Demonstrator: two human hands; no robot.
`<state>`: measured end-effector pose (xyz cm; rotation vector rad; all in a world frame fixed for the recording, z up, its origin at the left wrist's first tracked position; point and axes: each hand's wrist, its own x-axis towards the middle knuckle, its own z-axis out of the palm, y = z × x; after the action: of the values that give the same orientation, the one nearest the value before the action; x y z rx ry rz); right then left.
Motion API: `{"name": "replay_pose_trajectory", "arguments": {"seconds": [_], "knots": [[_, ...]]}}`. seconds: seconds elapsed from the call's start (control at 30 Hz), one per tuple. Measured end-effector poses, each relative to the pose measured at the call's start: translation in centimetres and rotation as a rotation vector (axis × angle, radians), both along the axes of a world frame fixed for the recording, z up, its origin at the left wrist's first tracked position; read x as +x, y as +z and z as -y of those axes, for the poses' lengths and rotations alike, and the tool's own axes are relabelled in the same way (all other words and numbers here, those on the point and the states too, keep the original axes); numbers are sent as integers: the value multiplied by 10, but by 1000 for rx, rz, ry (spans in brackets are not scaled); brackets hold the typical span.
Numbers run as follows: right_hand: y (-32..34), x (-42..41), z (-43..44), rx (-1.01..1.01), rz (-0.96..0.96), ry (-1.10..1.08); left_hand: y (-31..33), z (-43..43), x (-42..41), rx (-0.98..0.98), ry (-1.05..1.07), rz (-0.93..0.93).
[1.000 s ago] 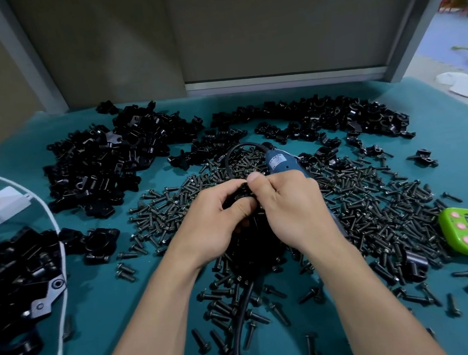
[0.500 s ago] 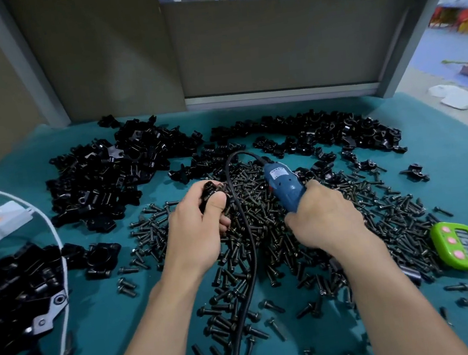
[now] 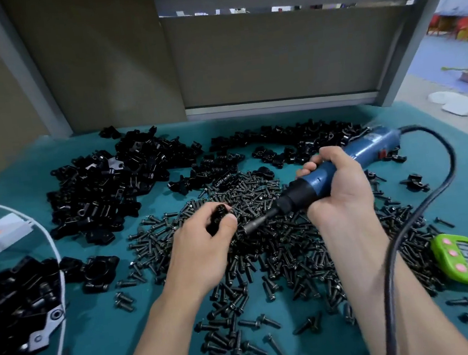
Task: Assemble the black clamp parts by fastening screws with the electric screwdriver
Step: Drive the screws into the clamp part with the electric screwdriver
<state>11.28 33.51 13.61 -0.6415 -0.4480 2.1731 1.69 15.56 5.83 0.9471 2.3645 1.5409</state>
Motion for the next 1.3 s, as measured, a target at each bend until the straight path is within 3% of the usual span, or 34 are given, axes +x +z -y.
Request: {"name": "replay_pose_trajectory", "arguments": {"seconds": [0.27, 0.93, 1.3], "knots": [[-12, -21, -15, -80, -119, -149, -2, 0, -1, -32, -78, -47], [-8, -31, -3, 89, -204, -52, -2, 5, -2, -53, -143, -85], [-13, -36, 3, 57, -243, -30, 5, 0, 7, -65, 27, -46]]}}
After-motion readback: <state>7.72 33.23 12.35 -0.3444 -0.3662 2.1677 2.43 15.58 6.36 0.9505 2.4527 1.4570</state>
